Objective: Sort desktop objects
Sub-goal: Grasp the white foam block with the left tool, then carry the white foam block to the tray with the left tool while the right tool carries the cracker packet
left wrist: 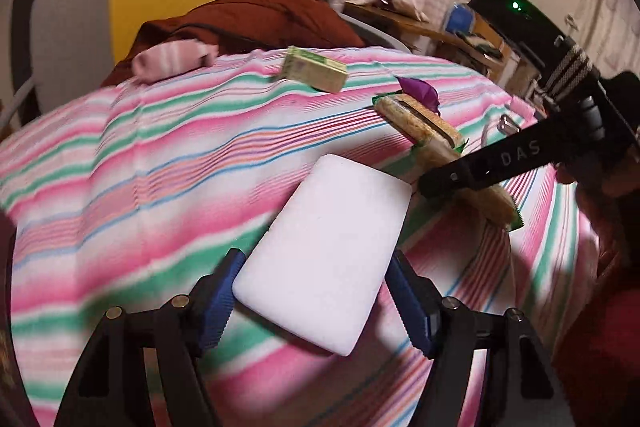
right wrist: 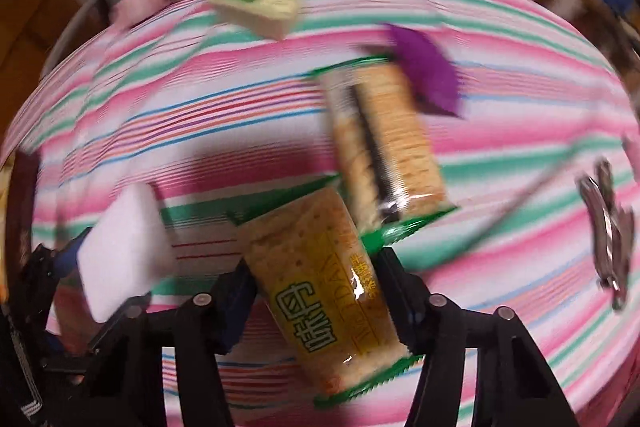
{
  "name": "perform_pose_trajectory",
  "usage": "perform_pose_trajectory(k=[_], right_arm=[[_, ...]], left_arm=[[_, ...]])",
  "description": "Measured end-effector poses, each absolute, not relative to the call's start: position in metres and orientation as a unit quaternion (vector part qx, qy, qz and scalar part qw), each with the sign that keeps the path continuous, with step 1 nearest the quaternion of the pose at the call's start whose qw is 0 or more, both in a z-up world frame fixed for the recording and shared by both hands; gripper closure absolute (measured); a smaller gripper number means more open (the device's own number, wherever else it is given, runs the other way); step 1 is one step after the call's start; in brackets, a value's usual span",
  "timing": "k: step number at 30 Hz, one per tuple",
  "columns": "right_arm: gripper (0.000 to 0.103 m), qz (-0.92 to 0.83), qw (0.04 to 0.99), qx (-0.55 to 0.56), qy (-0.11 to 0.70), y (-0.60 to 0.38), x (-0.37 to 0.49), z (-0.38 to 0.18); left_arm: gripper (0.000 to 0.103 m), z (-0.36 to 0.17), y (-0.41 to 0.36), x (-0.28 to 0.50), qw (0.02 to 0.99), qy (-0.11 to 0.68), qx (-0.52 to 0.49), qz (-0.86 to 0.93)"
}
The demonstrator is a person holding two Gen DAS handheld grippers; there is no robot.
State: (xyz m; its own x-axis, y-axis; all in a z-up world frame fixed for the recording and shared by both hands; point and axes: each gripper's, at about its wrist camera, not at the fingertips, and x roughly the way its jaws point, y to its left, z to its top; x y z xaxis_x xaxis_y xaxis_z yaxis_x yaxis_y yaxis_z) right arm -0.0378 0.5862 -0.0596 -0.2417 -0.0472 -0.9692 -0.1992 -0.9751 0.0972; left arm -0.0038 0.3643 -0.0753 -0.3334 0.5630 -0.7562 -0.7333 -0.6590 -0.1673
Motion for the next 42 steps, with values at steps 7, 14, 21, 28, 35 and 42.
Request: perform_pose_trajectory(k=[7, 14, 21, 28, 35, 42], right_arm=[[0.022, 0.786, 0.04, -0.605, 0.119, 0.593, -0.033, -0.055], [0.021, 0.785, 0.043, -0.601, 0.142, 0.605, -0.021, -0.055], [0.025, 0.786, 0.072, -0.589, 0.172, 0.622, -0.015, -0.051], [0.024, 0.771, 0.044, -0.591, 0.233, 0.635, -0.005, -0.055], [0.024, 0.761, 0.047, -0.639, 0.108, 0.599, -0.014, -0.063], [0.049, 0.768, 0.06, -0.634, 0.071, 0.596, -0.012, -0.058]], left_arm=[[0.028, -0.068, 0.352, -0.003, 0.385, 0.091, -0.412, 0.821], [0.027, -0.061, 0.367, -0.006, 0.399, 0.141, -0.4, 0.813], [0.026, -0.072, 0.369, 0.001, 0.382, 0.146, -0.433, 0.804], [0.026, -0.056, 0.361, 0.011, 0.394, 0.156, -0.417, 0.804], [0.025, -0.069, 0.381, 0.007, 0.411, 0.21, -0.407, 0.789], [0.026, -0.08, 0.386, 0.005, 0.422, 0.198, -0.397, 0.79]])
